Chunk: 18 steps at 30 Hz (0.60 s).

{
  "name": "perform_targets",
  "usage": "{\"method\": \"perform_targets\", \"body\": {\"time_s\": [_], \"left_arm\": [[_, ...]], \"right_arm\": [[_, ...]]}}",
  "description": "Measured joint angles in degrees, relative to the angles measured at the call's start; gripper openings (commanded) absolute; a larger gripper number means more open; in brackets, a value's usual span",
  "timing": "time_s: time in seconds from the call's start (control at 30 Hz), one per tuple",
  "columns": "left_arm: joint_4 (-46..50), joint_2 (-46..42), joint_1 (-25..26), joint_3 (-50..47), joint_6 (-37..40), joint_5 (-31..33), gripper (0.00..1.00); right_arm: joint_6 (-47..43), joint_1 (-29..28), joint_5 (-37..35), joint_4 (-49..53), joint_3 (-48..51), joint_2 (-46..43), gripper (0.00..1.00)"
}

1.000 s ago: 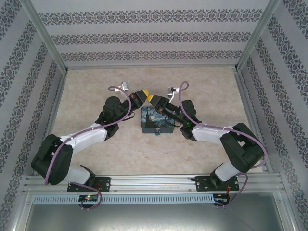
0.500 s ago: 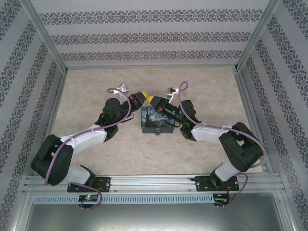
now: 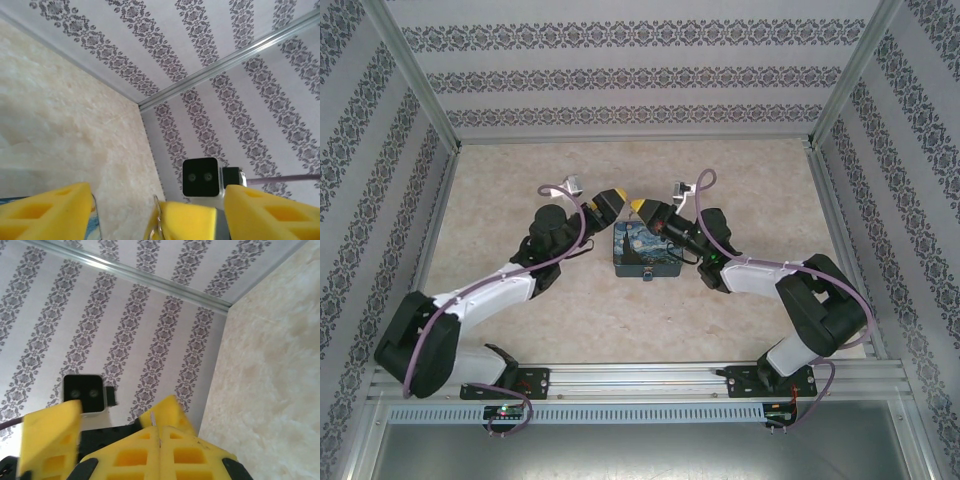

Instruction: Unlock the padlock with the key

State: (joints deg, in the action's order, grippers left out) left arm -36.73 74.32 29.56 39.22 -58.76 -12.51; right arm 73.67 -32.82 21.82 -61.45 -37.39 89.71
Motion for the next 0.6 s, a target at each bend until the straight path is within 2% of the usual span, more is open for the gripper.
{"method": "perform_targets", "body": {"time_s": [0.13,0.33,0.47,0.6], "left_arm": [[9.9,-6.6,-0.1,0.0,2.8,-0.1,0.86],[22.6,-11.8,-0.1,-0.5,8.3,-4.1,0.91],[26.0,-12.2,1.0,-4.1,10.2,-6.6,0.92],[26.7,-10.6,5.6,-7.8,11.1,-7.2,0.93]], "right_arm": [[-0.3,2.4,1.3,3.1,0.8,-1.5,0.0],[-3.6,5.3,4.6,11.4,0.8,-4.2,0.0],[-5.6,6.9,6.4,15.4,1.2,-4.4,0.0],[-6.9,7.9,7.8,17.6,1.7,-3.8,0.0]]}}
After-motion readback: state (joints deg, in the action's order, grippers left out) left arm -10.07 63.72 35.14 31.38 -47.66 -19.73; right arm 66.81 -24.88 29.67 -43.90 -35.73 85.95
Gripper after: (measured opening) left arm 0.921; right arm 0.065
